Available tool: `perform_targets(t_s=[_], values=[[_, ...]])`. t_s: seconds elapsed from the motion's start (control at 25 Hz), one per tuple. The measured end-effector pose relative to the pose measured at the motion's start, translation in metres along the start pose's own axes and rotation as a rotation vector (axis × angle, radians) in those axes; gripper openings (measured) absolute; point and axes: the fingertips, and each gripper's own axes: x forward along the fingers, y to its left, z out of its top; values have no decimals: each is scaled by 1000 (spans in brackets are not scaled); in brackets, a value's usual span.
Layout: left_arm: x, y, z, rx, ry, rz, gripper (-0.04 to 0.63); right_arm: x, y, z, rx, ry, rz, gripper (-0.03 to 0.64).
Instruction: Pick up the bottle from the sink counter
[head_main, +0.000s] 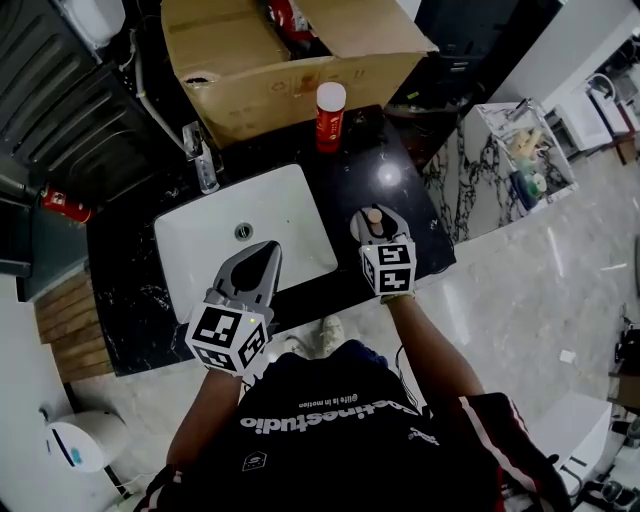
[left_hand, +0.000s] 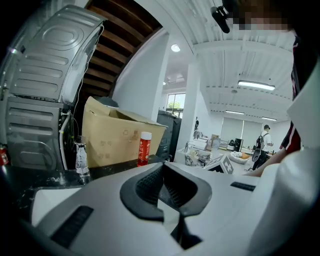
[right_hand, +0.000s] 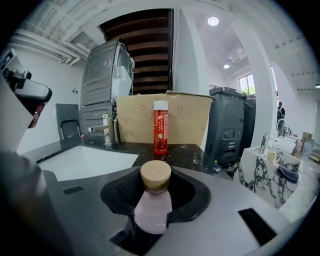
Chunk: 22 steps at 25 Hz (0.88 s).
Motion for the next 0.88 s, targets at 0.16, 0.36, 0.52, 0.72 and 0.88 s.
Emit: perform_targets(t_s=[0.16,0.36,0.52,0.72,0.88], values=[[-8,3,1,1,-8,11,15,-7,9,9,-23,-20,28,150],[-25,10,6,1,-31,43,15,-31,36,54,-34,-92,104,150],[-47,25,11,-11,-59,97,15,-51,65,95,-56,-129,161,150],[-83,58,18,-28,-102,201,15,-69,109,137,-79,-164,252,152],[-109,87,25,-30,-137,285,15,-75,142,159,-88,-190,311,152]])
